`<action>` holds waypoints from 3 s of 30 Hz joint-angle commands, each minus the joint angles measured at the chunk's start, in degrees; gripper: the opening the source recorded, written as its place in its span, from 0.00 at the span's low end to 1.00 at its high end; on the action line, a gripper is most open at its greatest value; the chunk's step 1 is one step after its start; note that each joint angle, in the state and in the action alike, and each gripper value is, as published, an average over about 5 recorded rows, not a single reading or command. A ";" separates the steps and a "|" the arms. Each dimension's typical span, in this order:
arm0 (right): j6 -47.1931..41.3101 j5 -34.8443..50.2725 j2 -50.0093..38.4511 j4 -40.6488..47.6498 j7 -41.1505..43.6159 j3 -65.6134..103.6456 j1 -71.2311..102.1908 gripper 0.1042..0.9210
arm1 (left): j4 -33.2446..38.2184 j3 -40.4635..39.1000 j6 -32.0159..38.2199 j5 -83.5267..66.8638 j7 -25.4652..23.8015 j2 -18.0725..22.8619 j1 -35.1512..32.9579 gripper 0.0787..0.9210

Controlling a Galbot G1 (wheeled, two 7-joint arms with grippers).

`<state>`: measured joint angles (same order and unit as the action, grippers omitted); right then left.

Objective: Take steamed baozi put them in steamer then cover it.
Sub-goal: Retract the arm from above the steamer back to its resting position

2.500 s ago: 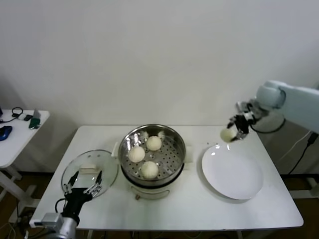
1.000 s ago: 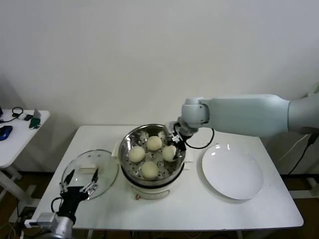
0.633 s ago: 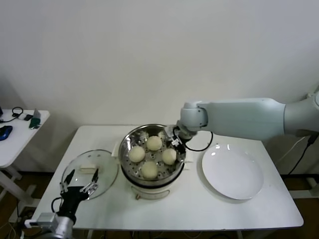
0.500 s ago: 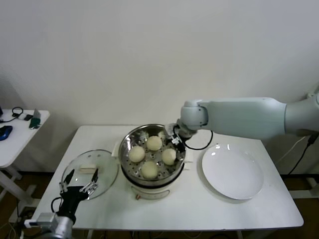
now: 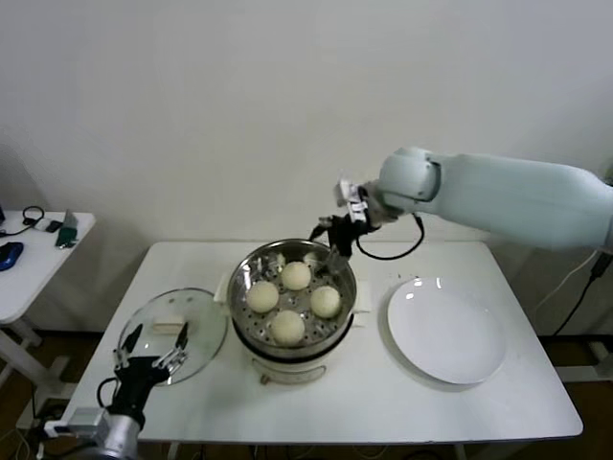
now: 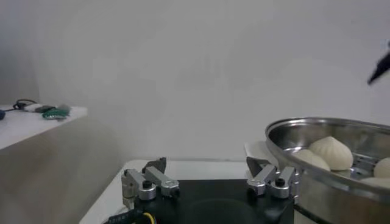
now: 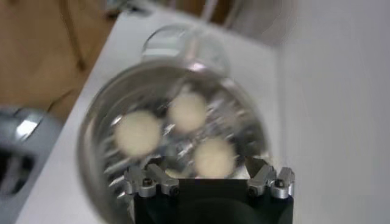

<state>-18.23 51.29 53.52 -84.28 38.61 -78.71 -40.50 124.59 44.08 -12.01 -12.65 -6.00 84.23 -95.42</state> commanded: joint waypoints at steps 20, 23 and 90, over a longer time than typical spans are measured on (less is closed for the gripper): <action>11.87 -0.21 -24.56 -15.49 -35.17 103.51 97.32 0.88 | -1.52 -3.12 -1.99 4.72 4.06 -2.64 4.11 0.88; 13.96 -2.31 -20.43 -17.83 -32.54 113.92 109.80 0.88 | -2.01 -3.19 -1.76 7.33 3.95 -3.38 4.53 0.88; 36.23 -29.91 22.75 -21.51 -35.66 113.67 143.55 0.88 | -43.16 -9.39 16.25 82.10 27.46 -13.16 19.75 0.88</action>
<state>17.81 22.27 75.61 -105.63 3.09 34.91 102.65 84.07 37.27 5.23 68.85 22.30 71.54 -80.25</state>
